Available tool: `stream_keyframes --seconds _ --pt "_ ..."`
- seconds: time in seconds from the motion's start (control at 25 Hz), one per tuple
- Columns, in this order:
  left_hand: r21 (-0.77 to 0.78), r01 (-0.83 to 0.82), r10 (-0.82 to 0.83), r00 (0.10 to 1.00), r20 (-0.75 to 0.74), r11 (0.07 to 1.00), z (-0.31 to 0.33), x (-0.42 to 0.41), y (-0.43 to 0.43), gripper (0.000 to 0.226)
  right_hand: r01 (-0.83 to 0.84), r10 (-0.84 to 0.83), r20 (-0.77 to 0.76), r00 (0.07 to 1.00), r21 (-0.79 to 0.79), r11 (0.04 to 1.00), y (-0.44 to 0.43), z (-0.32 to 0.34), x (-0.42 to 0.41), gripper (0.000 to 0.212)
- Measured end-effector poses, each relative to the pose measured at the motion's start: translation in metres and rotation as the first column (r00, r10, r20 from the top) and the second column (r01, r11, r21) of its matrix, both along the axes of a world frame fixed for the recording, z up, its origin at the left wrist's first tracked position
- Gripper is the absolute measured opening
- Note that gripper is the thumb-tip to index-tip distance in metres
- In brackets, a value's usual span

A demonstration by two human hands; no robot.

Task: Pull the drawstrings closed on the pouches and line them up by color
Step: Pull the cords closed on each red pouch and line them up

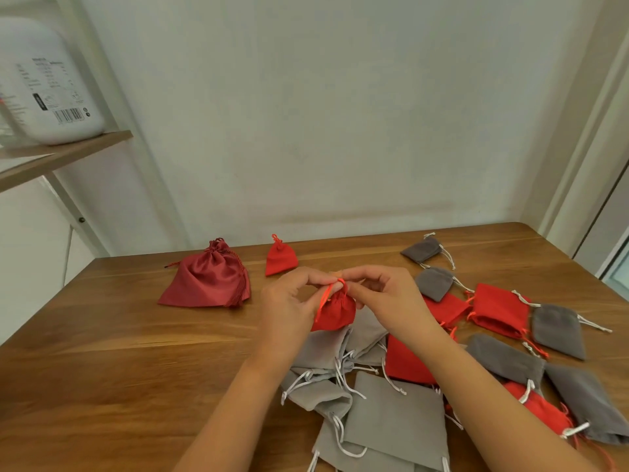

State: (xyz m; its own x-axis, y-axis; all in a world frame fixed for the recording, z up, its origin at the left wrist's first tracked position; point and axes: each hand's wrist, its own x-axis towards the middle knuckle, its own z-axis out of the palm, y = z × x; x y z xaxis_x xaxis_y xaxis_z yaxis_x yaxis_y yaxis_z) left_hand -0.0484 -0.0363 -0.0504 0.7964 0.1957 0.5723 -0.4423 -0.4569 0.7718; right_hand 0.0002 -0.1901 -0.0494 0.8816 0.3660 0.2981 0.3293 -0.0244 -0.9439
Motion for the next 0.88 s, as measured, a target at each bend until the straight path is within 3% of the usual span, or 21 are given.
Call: stream_keyframes --seconds 0.08,0.24,0.36,0.52,0.68,0.76,0.88 --pt "-0.056 0.061 -0.063 0.997 -0.037 0.997 0.002 -0.001 -0.004 0.016 0.038 -0.038 0.006 0.999 0.003 0.999 0.003 0.001 -0.001 0.025" --pt "-0.197 0.151 -0.170 0.982 -0.084 0.969 0.003 0.000 -0.006 0.007 -0.047 0.110 -0.212 0.971 0.283 0.958 0.002 0.000 0.001 0.016" --pt "-0.329 0.204 -0.252 0.961 -0.110 0.922 0.006 0.001 -0.005 0.006 -0.067 0.160 -0.227 0.961 0.368 0.927 -0.003 0.000 0.005 0.015" --pt "-0.383 0.181 -0.259 0.952 -0.162 0.906 0.008 0.003 -0.003 0.010 -0.054 0.136 -0.213 0.968 0.355 0.934 -0.004 0.001 0.006 0.014" --pt "-0.482 0.198 -0.287 0.951 -0.116 0.853 0.011 0.003 0.003 0.013 0.151 -0.082 -0.249 0.965 0.273 0.950 -0.015 -0.002 0.017 0.019" --pt "-0.448 0.266 -0.352 0.928 -0.119 0.853 0.009 0.001 -0.001 0.006 0.213 -0.148 -0.259 0.954 0.242 0.947 -0.024 -0.003 0.024 0.021" --pt "-0.397 0.340 -0.419 0.899 -0.130 0.852 0.008 -0.003 -0.008 0.024 0.241 -0.177 -0.270 0.947 0.226 0.944 -0.030 -0.005 0.030 0.022"
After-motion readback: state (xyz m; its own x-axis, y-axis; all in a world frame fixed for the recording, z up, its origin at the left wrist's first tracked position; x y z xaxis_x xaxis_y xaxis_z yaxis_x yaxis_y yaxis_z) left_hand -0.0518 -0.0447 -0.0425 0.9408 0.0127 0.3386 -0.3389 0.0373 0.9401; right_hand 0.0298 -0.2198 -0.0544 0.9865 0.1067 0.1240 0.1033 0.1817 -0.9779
